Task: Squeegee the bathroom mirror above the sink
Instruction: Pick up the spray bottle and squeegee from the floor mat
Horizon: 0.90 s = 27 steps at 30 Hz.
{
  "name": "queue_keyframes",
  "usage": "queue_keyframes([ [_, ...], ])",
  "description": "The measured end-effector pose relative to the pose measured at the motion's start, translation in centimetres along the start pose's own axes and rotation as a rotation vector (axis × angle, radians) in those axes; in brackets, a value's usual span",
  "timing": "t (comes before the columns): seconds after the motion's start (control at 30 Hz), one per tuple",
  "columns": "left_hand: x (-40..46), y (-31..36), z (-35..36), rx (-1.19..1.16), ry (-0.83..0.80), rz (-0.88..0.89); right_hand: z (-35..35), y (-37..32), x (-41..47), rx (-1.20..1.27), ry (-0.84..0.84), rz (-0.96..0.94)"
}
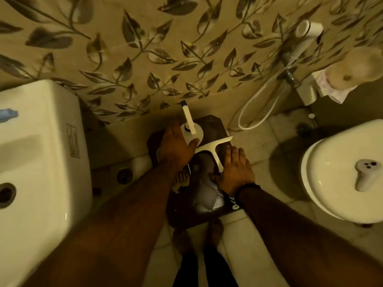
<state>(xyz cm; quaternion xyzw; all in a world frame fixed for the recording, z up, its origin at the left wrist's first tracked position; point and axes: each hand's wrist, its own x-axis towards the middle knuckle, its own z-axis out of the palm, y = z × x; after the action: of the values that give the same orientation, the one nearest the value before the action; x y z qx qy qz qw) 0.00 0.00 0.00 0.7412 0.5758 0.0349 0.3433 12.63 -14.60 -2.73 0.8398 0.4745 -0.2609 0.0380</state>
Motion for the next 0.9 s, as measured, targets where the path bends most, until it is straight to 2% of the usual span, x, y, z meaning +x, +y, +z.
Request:
queue_keyframes([
  [0.23, 1.2, -0.1, 1.9, -0.105, 0.028, -0.027, 2.3, 0.1, 0.1, 0.039, -0.063, 0.045],
  [0.57, 2.8, 0.0, 2.6, -0.160, 0.089, 0.009, 3.7, 0.3, -0.1, 0.003, 0.017, 0.036],
  [0.9, 2.4, 0.7, 1.9, -0.278, 0.130, 0.062, 4.4, 0.4, 0.2, 0.130, -0.089, 0.093],
])
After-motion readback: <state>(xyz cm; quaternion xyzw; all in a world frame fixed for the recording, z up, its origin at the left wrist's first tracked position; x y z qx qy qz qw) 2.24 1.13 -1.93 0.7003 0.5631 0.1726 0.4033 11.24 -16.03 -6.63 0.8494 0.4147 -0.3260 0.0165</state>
